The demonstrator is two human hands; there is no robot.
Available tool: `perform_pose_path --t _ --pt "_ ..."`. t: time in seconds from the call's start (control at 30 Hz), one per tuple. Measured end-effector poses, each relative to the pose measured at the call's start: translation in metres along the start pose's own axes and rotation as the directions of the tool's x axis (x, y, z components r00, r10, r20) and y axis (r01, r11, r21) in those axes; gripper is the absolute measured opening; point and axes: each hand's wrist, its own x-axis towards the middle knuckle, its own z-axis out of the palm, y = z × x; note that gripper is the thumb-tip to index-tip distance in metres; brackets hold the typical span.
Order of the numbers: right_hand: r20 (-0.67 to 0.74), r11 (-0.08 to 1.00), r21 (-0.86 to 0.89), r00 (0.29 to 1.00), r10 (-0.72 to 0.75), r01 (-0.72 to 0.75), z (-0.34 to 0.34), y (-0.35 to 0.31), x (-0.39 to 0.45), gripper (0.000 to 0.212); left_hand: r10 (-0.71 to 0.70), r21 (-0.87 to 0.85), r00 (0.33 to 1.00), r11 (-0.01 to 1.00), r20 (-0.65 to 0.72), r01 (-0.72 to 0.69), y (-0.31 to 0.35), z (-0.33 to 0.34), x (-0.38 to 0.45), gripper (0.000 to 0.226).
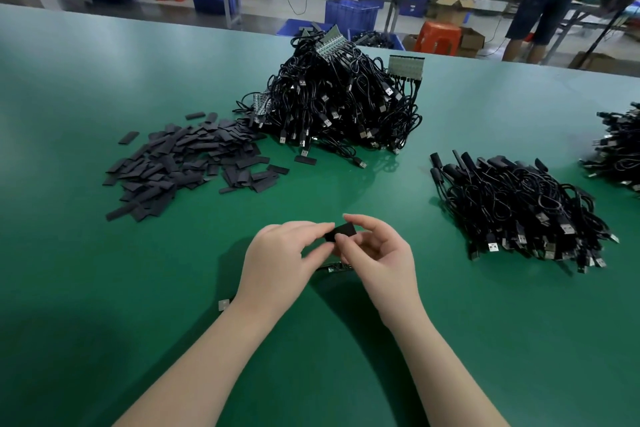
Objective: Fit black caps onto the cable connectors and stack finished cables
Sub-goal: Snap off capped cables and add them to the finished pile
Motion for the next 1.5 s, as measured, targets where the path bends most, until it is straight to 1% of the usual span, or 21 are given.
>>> perform_pose_path --t 0.07,0.2,0.33,0.5,0.8,0.9,1.0,1.13,1.27,1.33,1.5 --pt "0.014 1.0 -0.007 1.0 0.004 -0.004 -0.0012 -0.0012 0.0004 0.025 -0.014 -0.028 0.999 1.0 0.032 0.015 -0.0012 0.0002 0.0007 0.026" --pt "0.028 0.999 -0.039 1.0 0.004 -0.002 -0.0036 -0.0036 0.0012 0.027 -0.077 -0.11 0.996 0.991 0.051 0.082 -0.0037 -0.0009 0.0016 0.022" --pt "0.036 0.998 -0.063 0.999 -0.003 0.005 -0.0035 -0.0045 0.0007 0.033 -0.095 -0.142 0.991 0.984 0.096 0.108 -0.0054 -0.0013 0.0023 0.027" --pt "0.034 1.0 -0.022 0.999 0.016 -0.015 -0.0027 -0.0049 0.0008 0.032 -0.077 -0.133 0.994 0.987 0.082 0.087 -0.0067 -0.0003 0.0014 0.027" --pt "0.022 0.999 -0.053 1.0 0.003 -0.001 -0.0031 -0.0037 0.0007 0.031 -0.054 -0.142 0.997 0.988 0.051 0.061 -0.0091 -0.0002 0.0033 0.021" --pt "0.027 1.0 -0.027 1.0 -0.003 0.004 -0.0025 -0.0042 -0.0002 0.026 -0.062 -0.149 0.997 0.987 0.045 0.068 -0.0074 -0.0011 0.0028 0.024" --pt "0.038 0.995 -0.081 0.998 -0.051 0.054 -0.0021 -0.0049 -0.0012 0.025 -0.03 -0.153 0.999 0.988 0.017 0.033 -0.005 -0.0013 0.0017 0.023" --pt "0.037 0.989 -0.13 0.997 -0.067 0.071 -0.0021 -0.0048 -0.0021 0.032 0.047 -0.127 0.999 0.991 -0.015 -0.049 -0.0029 -0.0008 0.0004 0.018" --pt "0.005 0.986 -0.156 0.998 -0.063 0.063 -0.0036 -0.0031 -0.0023 0.023 0.074 -0.125 0.997 0.989 -0.01 -0.075 -0.0018 -0.0004 -0.0001 0.018" --pt "-0.012 0.981 -0.18 0.997 -0.07 0.067 -0.0038 -0.0022 -0.0023 0.02 0.08 -0.121 0.997 0.99 0.001 -0.079 -0.0018 -0.0003 0.0001 0.019" --pt "-0.021 0.974 -0.208 0.995 -0.102 0.095 -0.0024 -0.0022 -0.0024 0.023 0.033 -0.123 0.999 0.992 0.0 -0.033 -0.0008 0.0004 -0.0012 0.022"
